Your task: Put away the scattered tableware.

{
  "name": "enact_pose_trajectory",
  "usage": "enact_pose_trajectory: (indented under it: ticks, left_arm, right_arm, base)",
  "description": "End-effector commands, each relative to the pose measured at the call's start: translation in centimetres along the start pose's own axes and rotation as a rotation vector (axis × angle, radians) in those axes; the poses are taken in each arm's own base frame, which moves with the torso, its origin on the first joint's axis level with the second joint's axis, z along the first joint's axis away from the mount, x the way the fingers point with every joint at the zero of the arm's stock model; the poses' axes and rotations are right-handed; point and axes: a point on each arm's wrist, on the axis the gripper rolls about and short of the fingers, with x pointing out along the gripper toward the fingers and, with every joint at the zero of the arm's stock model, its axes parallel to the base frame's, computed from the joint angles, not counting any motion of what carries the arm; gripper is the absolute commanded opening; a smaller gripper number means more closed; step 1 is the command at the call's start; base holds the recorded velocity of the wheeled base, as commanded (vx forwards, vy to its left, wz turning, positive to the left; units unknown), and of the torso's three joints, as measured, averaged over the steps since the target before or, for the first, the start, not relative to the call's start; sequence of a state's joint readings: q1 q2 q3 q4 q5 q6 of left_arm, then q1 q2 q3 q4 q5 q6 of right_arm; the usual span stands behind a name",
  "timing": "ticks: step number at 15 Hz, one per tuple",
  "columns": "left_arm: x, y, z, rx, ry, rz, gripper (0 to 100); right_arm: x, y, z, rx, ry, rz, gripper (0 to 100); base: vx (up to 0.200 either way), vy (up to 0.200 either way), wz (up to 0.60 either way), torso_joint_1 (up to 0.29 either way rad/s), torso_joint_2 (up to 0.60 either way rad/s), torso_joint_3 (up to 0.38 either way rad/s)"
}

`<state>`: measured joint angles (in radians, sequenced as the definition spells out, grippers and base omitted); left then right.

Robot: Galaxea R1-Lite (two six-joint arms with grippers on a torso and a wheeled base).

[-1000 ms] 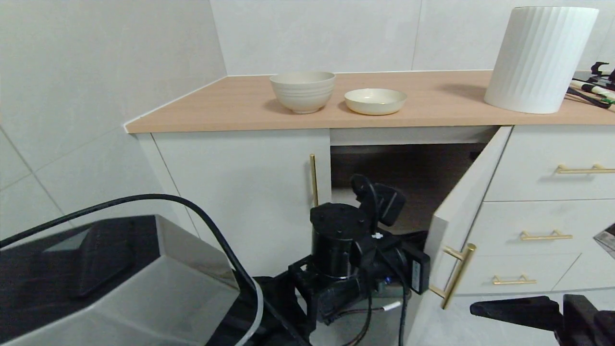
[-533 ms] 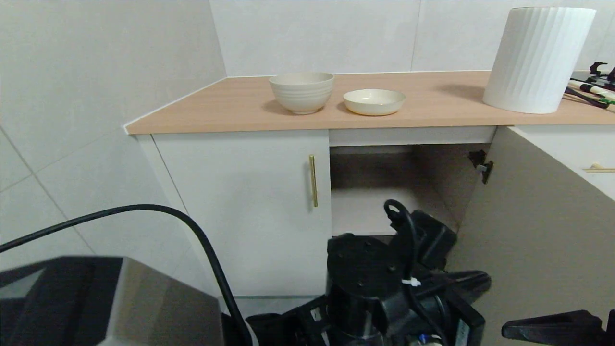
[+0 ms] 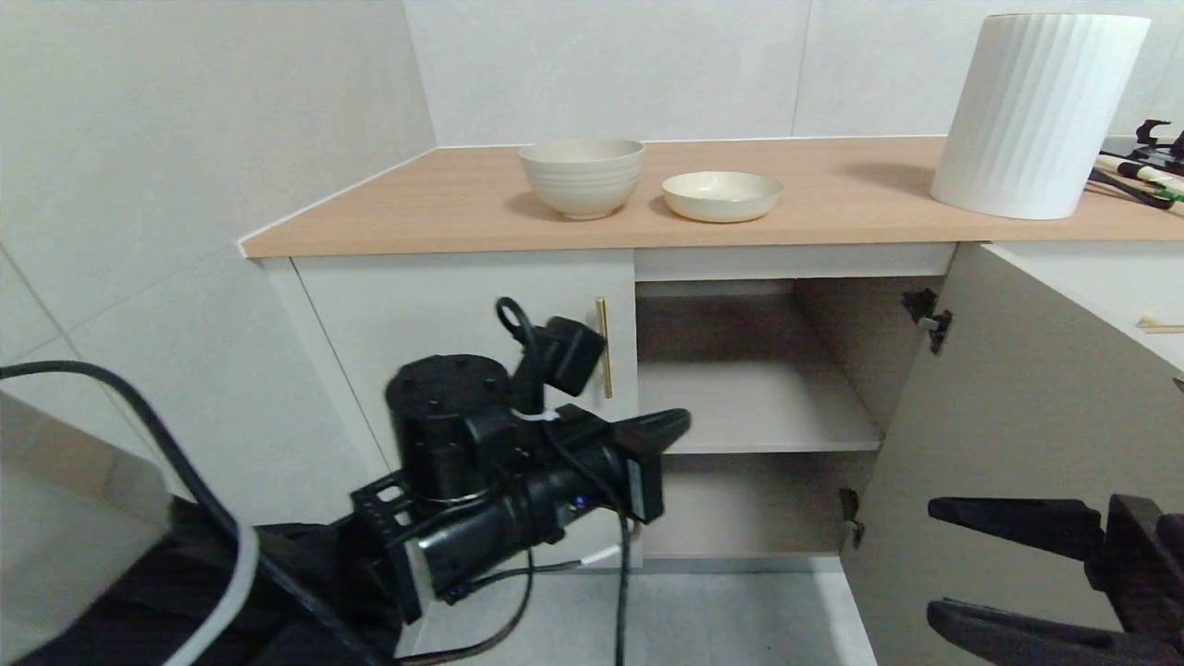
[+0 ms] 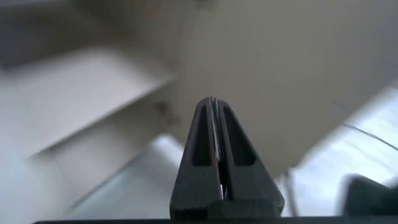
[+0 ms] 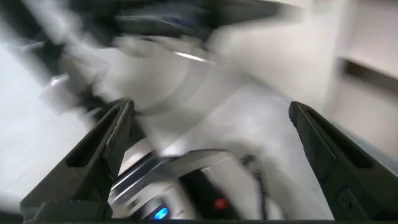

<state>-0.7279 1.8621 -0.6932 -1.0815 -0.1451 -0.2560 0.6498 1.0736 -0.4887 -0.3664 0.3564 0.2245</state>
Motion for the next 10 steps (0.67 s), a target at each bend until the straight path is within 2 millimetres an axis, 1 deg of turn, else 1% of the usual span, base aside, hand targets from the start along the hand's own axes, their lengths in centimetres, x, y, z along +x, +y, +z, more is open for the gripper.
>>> enact_pose_trajectory:
  ticks: [1, 3, 4, 5, 6, 8, 9, 10]
  left_arm:
    - [-5.9, 3.3, 3.1, -0.009, -0.065, 0.157, 0]
    - [-8.2, 4.9, 4.3, -0.021, -0.071, 0.252, 0]
    - [-9.2, 5.4, 4.9, -0.027, -0.071, 0.285, 100]
    - [-9.9, 5.8, 5.4, -0.033, -0.069, 0.309, 100]
    - [-10.3, 6.3, 6.3, -0.033, -0.085, 0.317, 100]
    - [-11.4, 6.8, 9.2, -0.015, -0.154, 0.348, 100]
    - [-11.8, 6.6, 9.9, -0.013, -0.161, 0.354, 100]
    - [-13.7, 5.9, 10.7, -0.039, -0.111, 0.390, 100]
  right_arm:
    - [2.3, -0.8, 1.1, 0.020, 0.050, -0.036, 100]
    - [4.5, -1.8, 3.5, 0.039, 0.069, -0.072, 100]
    - [5.7, -2.3, 4.1, 0.046, 0.083, -0.085, 100]
    - [6.8, -2.8, 4.3, 0.051, 0.096, -0.106, 100]
    - [8.0, -3.3, 4.5, 0.055, 0.104, -0.132, 100]
    - [9.3, -3.8, 5.3, 0.046, 0.084, -0.196, 100]
    - [9.6, -3.9, 5.7, 0.042, 0.071, -0.219, 100]
    - [10.4, -4.3, 6.5, 0.035, 0.040, -0.286, 100]
  base:
    - [0.000, 0.000, 0.00, 0.000, 0.00, 0.000]
    - [0.000, 0.000, 0.00, 0.000, 0.00, 0.000]
    - [0.000, 0.000, 0.00, 0.000, 0.00, 0.000]
    - [0.000, 0.000, 0.00, 0.000, 0.00, 0.000]
    - [0.000, 0.000, 0.00, 0.000, 0.00, 0.000]
    - [0.000, 0.000, 0.00, 0.000, 0.00, 0.000]
    - [0.000, 0.000, 0.00, 0.000, 0.00, 0.000]
    - [0.000, 0.000, 0.00, 0.000, 0.00, 0.000]
